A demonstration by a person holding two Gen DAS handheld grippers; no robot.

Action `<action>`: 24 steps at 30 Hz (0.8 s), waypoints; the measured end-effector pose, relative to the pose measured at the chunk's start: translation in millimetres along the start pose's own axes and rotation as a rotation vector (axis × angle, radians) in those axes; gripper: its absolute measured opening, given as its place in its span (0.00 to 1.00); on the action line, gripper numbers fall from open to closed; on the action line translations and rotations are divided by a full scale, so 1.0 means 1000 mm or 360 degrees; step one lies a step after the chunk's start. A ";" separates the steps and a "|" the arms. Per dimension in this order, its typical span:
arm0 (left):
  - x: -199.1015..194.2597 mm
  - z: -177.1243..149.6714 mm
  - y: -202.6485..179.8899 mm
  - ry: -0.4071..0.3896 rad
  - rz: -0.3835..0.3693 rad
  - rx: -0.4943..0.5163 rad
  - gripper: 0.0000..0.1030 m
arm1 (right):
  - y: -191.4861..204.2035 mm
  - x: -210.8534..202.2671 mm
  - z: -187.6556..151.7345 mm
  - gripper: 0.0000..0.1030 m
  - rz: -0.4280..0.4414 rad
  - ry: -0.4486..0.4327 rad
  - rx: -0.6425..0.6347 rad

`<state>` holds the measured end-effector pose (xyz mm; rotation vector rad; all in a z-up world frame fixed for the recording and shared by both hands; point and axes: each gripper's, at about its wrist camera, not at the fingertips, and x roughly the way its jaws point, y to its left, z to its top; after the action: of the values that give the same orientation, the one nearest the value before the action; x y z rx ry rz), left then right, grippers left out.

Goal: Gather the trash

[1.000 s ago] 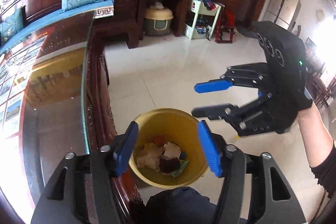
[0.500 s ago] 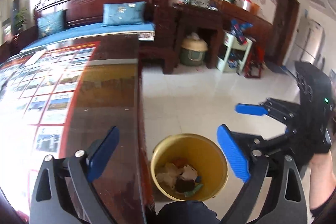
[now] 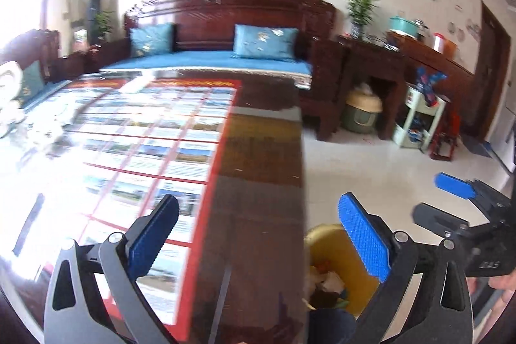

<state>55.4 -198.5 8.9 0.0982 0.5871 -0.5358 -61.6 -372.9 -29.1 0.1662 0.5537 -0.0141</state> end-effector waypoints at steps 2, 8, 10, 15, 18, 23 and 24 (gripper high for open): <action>-0.007 0.002 0.010 -0.0019 0.0035 -0.0020 0.96 | 0.009 -0.001 0.002 0.89 0.0016 -0.0007 -0.0003; -0.023 0.003 0.038 -0.0034 0.0081 -0.0081 0.96 | 0.039 0.006 0.009 0.90 0.0069 0.0007 -0.0044; -0.028 0.003 0.043 -0.0056 0.0102 -0.0072 0.96 | 0.047 0.009 0.009 0.90 0.0087 0.0018 -0.0046; -0.037 -0.001 0.054 -0.0092 0.0166 -0.0066 0.96 | 0.066 0.020 0.011 0.90 0.0098 0.0047 -0.0063; -0.033 -0.001 0.067 -0.0036 0.0182 -0.0100 0.96 | 0.075 0.025 0.013 0.90 0.0108 0.0055 -0.0052; -0.018 -0.001 0.090 0.0077 0.0277 -0.0151 0.96 | 0.098 0.043 0.014 0.91 0.0089 0.0064 -0.0052; -0.016 -0.003 0.096 0.0078 0.0316 -0.0170 0.96 | 0.102 0.048 0.015 0.91 0.0076 0.0061 -0.0045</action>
<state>91.7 -108.1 9.7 0.0678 0.6446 -0.3093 -7.2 -273.0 -26.4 0.1520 0.5879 0.0435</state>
